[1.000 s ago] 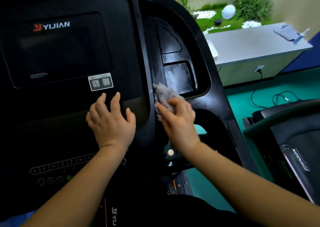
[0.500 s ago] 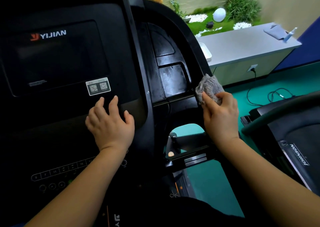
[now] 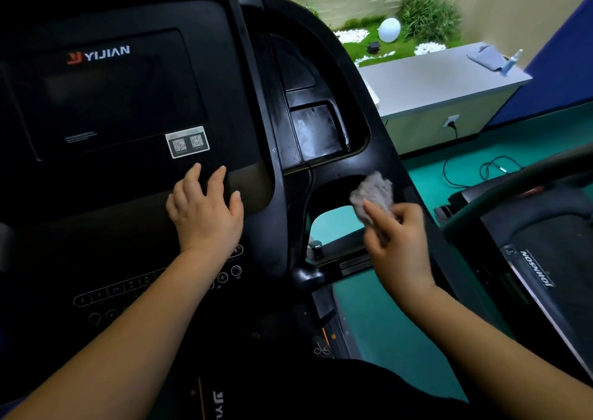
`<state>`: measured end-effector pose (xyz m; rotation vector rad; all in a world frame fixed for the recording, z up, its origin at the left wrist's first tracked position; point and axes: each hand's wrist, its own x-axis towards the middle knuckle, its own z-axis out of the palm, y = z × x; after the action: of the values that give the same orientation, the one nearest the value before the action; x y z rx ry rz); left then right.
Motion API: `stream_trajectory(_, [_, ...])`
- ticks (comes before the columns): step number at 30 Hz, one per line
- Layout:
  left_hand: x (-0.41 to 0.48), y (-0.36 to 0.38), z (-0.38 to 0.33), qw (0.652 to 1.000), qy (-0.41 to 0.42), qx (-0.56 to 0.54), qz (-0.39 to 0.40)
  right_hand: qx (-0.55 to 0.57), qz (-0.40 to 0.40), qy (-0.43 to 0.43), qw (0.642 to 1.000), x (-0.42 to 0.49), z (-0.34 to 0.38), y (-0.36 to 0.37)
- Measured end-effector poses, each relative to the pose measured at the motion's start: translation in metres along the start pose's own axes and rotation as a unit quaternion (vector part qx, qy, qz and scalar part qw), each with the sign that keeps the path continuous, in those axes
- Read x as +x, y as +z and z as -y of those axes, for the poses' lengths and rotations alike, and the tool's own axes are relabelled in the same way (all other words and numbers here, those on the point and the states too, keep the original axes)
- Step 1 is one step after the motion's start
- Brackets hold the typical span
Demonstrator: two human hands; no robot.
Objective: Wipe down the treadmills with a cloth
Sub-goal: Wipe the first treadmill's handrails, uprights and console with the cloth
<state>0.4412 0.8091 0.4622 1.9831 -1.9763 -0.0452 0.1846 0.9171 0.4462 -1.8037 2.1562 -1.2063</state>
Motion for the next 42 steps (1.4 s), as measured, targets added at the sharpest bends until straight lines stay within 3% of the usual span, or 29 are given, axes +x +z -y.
stream_trajectory(3, [-0.021,-0.008,0.023,0.999,0.033,0.002,0.015,0.044,0.012,-0.043,0.998,0.026,0.042,0.035])
stream_trajectory(7, [-0.044,-0.018,0.049,0.997,0.070,0.023,0.039,-0.005,0.035,-0.035,0.999,0.037,0.072,0.087])
stream_trajectory(12, [-0.045,-0.024,0.064,0.993,0.093,0.022,0.066,-0.010,0.082,-0.013,0.997,-0.034,0.062,0.089])
stream_trajectory(16, [-0.043,-0.027,0.063,0.992,0.084,-0.008,0.091,-0.042,0.149,-0.063,0.986,-0.076,0.051,0.071])
stream_trajectory(19, [-0.045,-0.039,0.061,0.990,0.064,-0.063,0.105,0.010,0.154,-0.020,0.988,-0.083,0.053,0.054])
stream_trajectory(22, [-0.075,-0.051,0.052,0.978,0.027,-0.200,0.055,0.072,0.102,0.045,0.991,-0.092,0.077,0.044])
stream_trajectory(24, [-0.107,-0.056,0.041,0.936,-0.020,-0.335,0.105,0.117,0.105,0.033,0.987,-0.102,0.105,0.044])
stream_trajectory(27, [-0.149,-0.056,0.028,0.849,-0.105,-0.485,0.182,0.198,0.209,0.014,0.958,-0.123,0.143,0.047])
stream_trajectory(30, [-0.161,-0.052,0.040,0.782,-0.245,-0.565,0.101,0.267,0.311,-0.008,0.912,-0.133,0.159,0.045])
stream_trajectory(32, [-0.158,-0.057,0.062,0.722,-0.333,-0.606,0.019,0.255,0.316,-0.021,0.913,-0.131,0.154,0.046])
stream_trajectory(33, [-0.155,-0.062,0.077,0.725,-0.350,-0.592,-0.035,0.234,0.295,-0.018,0.926,-0.127,0.148,0.048])
stream_trajectory(34, [-0.153,-0.068,0.091,0.749,-0.350,-0.555,-0.090,0.204,0.265,-0.013,0.942,-0.122,0.140,0.050])
stream_trajectory(37, [-0.148,-0.077,0.131,0.860,-0.272,-0.384,-0.196,0.090,0.202,-0.038,0.974,-0.103,0.118,0.059])
stream_trajectory(40, [-0.135,-0.056,0.154,0.956,-0.157,-0.216,-0.123,-0.011,0.189,-0.115,0.975,-0.079,0.107,0.073])
stream_trajectory(42, [-0.124,-0.038,0.163,0.984,-0.120,-0.101,-0.090,-0.047,0.182,-0.166,0.968,-0.062,0.105,0.085])
